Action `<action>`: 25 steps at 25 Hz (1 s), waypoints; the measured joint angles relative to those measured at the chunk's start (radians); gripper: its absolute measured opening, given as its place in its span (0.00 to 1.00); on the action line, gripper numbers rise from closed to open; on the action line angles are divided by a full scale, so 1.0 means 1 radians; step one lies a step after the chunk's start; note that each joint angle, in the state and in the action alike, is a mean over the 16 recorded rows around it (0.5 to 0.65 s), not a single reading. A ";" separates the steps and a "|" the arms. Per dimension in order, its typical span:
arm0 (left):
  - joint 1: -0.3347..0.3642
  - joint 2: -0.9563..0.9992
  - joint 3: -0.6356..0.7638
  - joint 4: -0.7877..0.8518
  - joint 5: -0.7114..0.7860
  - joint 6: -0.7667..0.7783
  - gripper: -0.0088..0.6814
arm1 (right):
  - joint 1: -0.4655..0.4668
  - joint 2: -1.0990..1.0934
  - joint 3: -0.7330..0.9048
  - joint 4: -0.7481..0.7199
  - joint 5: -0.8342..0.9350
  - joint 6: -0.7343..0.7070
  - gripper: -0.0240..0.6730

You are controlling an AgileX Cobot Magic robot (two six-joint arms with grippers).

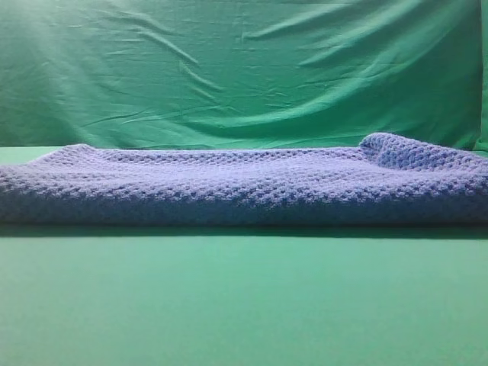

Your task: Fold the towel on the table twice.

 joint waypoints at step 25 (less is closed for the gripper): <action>0.000 -1.013 0.639 -0.054 -0.023 0.023 0.01 | 0.000 -0.956 0.785 0.290 -0.264 -0.253 0.03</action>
